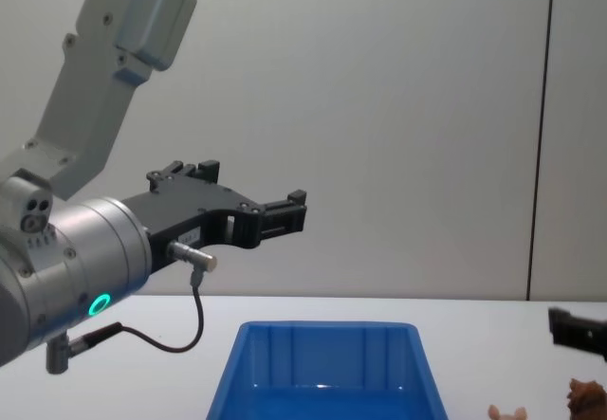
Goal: Pick up the two dolls from the table and place them into the box.
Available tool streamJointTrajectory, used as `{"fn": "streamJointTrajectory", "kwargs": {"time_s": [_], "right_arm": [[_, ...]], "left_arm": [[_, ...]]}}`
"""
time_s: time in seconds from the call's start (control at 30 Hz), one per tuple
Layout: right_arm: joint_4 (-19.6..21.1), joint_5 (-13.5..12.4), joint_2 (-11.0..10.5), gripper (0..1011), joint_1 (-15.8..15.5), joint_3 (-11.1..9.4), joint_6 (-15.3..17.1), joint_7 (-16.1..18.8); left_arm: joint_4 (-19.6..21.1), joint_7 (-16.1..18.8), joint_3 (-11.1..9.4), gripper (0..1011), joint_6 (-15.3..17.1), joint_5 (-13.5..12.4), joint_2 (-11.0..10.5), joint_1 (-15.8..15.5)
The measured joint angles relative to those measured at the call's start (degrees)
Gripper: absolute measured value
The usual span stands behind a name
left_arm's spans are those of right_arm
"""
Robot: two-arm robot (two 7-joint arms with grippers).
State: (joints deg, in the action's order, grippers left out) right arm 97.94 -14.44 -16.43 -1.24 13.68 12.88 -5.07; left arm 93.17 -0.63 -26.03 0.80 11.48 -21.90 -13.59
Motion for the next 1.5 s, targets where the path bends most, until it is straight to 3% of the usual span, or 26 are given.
{"fn": "streamJointTrajectory", "kwargs": {"time_s": [0.63, 1.17, 1.23, 1.5], "right_arm": [[-3.65, 0.17, 1.92, 1001, 0.05, 0.27, 4.70, -2.99], [-6.37, -1.30, 3.22, 1001, 0.40, 0.12, 7.59, -3.68], [-6.75, -1.45, 3.39, 984, 0.51, 0.10, 7.80, -3.50], [-8.10, -1.77, 4.04, 754, 0.87, 0.11, 8.45, -2.98]], "left_arm": [[0.00, 0.00, 0.00, 1001, 0.00, 0.00, 0.00, 0.00], [0.00, 0.00, 0.00, 1001, 0.00, 0.00, 0.00, 0.00], [0.00, 0.00, 0.00, 1001, 0.00, 0.00, 0.00, 0.00], [0.00, 0.00, 0.00, 1001, 0.00, 0.00, 0.00, 0.00]]}}
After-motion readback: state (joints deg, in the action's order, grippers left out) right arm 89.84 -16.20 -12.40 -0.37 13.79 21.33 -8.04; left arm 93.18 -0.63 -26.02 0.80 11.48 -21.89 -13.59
